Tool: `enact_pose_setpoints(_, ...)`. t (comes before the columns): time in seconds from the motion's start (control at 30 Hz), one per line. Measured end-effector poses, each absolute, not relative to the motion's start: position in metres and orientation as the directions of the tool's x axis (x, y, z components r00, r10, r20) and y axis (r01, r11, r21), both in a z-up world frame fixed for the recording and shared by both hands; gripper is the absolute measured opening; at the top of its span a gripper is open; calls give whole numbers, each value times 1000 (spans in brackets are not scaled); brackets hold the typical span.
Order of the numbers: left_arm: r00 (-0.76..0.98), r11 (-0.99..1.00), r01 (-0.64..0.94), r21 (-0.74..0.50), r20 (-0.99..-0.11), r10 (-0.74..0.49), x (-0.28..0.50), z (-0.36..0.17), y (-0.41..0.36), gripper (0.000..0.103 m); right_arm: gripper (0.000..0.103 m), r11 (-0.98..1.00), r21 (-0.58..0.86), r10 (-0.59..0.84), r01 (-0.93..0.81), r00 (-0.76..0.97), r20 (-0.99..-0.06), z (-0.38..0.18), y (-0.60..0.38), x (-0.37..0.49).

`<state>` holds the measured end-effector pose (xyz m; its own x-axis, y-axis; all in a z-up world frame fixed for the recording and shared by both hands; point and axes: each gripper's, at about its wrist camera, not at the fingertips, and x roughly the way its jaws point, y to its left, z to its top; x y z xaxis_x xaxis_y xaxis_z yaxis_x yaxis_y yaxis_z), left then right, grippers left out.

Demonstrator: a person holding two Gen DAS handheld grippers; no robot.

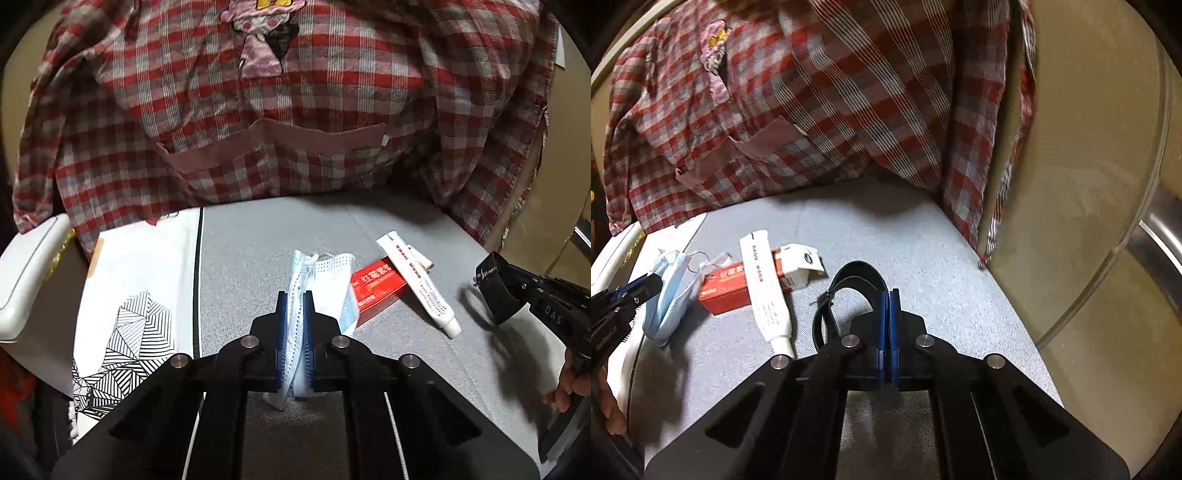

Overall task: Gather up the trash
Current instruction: 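Close the left tool on the blue face mask while the right tool closes on the black strap, then carry the held mask and black strap over the bin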

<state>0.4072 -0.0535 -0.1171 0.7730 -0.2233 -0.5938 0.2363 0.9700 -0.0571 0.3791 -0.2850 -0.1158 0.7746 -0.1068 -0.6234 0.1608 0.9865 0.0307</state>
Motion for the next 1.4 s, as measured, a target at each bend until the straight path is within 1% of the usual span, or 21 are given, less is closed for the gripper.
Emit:
enact_pose_setpoints(0.4,825,977,208,-37,-530,-195,377,-66,-45,7,2,987,84,-71,137,843,-533,-64,-278,353)
enact_pose_setpoints(0.57,842,980,196,-23,-509,-181,350,-39,-37,7,2,985,131,-37,116,869,-494,-34,-273,330)
enact_pose_setpoints(0.77,858,985,170,-8,-491,-152,298,-6,-13,7,2,983,174,25,63,887,-462,-3,-256,289)
enact_pose_setpoints(1.0,866,996,93,-17,-492,-89,223,19,33,7,2,975,220,134,-28,866,-482,16,-217,232)
enact_pose_setpoints(1.23,876,1000,-1,-20,-481,-9,149,37,79,7,2,959,232,262,-163,821,-507,11,-158,176)
enact_pose_setpoints(1.4,865,997,-83,-1,-496,71,99,39,111,7,2,931,222,366,-292,768,-526,4,-96,144)
